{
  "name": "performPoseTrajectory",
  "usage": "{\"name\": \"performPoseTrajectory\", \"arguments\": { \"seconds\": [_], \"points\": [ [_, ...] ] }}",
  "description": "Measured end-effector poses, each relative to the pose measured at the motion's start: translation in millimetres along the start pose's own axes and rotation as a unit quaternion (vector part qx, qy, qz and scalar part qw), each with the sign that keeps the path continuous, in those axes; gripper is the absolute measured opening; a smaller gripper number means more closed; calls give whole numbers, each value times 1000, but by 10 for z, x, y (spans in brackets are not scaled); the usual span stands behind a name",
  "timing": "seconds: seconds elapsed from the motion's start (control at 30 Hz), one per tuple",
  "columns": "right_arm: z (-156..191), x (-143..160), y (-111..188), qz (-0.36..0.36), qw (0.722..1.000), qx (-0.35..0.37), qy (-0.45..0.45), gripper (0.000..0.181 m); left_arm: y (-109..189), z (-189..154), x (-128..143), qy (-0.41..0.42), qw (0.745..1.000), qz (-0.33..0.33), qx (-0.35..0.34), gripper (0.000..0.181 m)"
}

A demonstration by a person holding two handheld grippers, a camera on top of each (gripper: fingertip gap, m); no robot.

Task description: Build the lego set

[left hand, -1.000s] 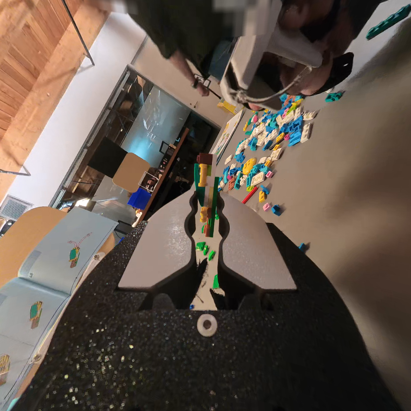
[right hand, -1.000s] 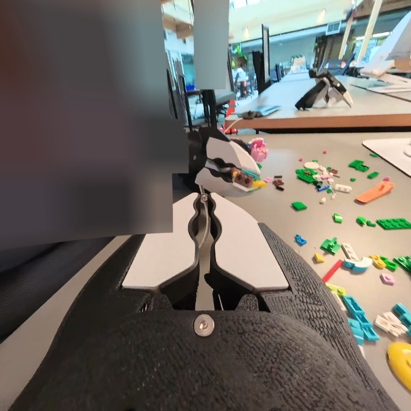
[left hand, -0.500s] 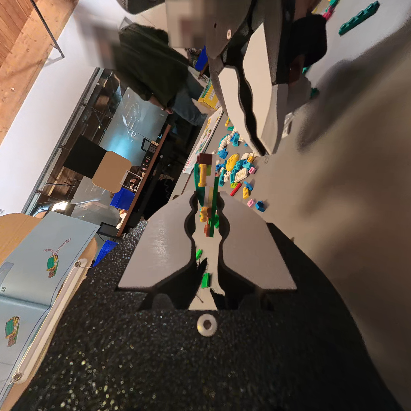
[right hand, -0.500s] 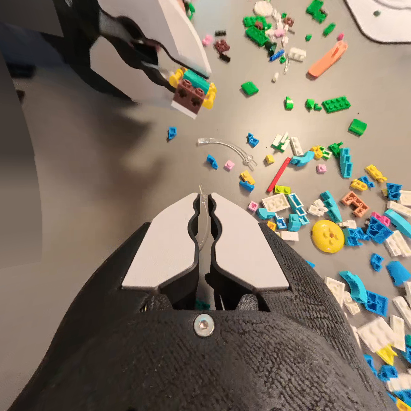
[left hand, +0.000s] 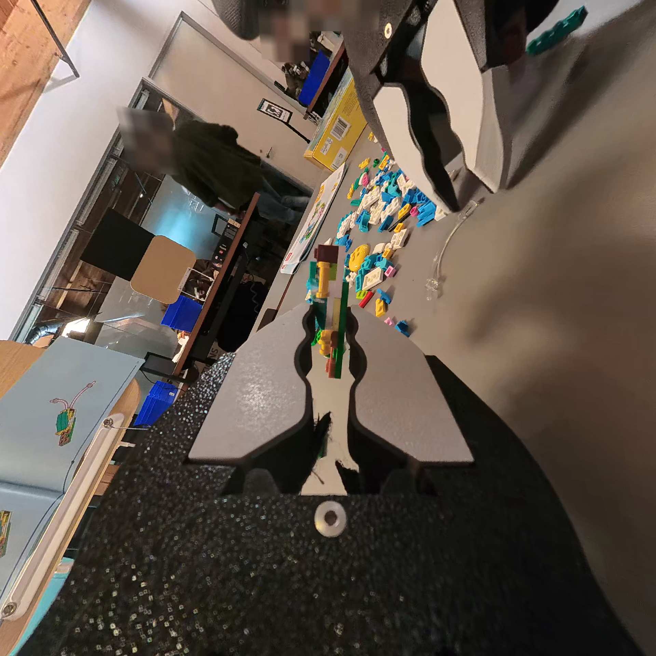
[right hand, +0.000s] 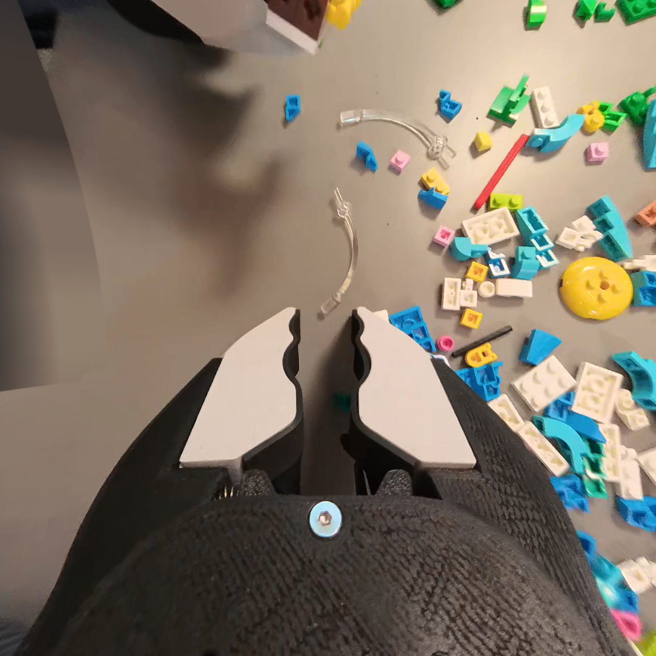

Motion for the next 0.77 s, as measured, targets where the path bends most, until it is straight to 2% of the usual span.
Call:
{"name": "performPoseTrajectory", "arguments": {
  "seconds": [0.13, 0.27, 0.33, 0.4, 0.53, 0.6, 0.77],
  "points": [
    [134, -84, -45, -19, 998, -57, -21, 26, -1, 13, 14, 5, 1000, 3, -2, 16],
    [458, -282, -97, -55, 990, -129, 20, 26, 3, 25, 23, 8, 1000, 4, -6, 16],
    [492, -347, -99, -71, 990, -114, 52, 26, 6, 36, 26, 11, 1000, 5, -9, 16],
    [396, -352, -98, -80, 991, -51, 97, 24, 6, 53, 39, 18, 1000, 7, -13, 16],
    [320, -295, -94, -50, 975, 23, 213, 24, 8, 73, 39, 33, 999, -2, -12, 16],
    [314, -318, -93, -35, 963, 23, 266, 25, 11, 78, 46, 37, 999, -3, -12, 16],
    [374, -375, -196, 19, 940, -42, 337, 25, 2, 77, 62, 42, 999, -4, -7, 15]
  ]
}}
Point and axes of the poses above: each gripper's, where its closed fingertips meet, y back along the fingers, x out of its underside, z = x × y across the jaws, the point moved 3 cm from there along y, back along the fingers, and after that the axes turned 15 degrees about x, right-handed, at the moved point
